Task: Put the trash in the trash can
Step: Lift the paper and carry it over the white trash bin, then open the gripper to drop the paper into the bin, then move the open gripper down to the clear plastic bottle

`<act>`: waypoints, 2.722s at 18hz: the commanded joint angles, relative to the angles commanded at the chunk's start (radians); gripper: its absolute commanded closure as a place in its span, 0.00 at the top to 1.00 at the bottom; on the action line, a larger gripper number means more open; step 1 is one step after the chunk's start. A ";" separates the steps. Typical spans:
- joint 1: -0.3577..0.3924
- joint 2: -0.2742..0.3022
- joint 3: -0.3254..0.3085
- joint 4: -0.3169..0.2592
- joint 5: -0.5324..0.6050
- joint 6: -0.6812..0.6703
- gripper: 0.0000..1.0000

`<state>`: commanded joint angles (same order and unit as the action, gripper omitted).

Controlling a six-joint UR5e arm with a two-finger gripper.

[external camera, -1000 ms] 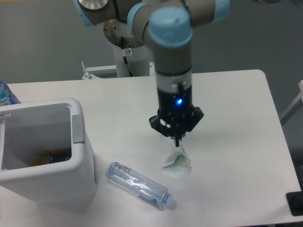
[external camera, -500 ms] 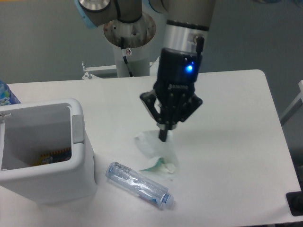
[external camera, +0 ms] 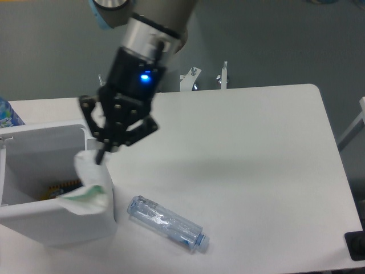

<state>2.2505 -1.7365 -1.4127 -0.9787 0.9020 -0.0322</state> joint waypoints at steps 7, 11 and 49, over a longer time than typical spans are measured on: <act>-0.062 0.026 -0.072 0.011 0.005 0.012 0.07; -0.062 0.023 -0.072 0.015 0.008 0.038 0.52; 0.103 -0.489 0.096 0.072 0.600 -0.321 1.00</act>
<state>2.3531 -2.2257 -1.3162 -0.9067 1.5018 -0.3528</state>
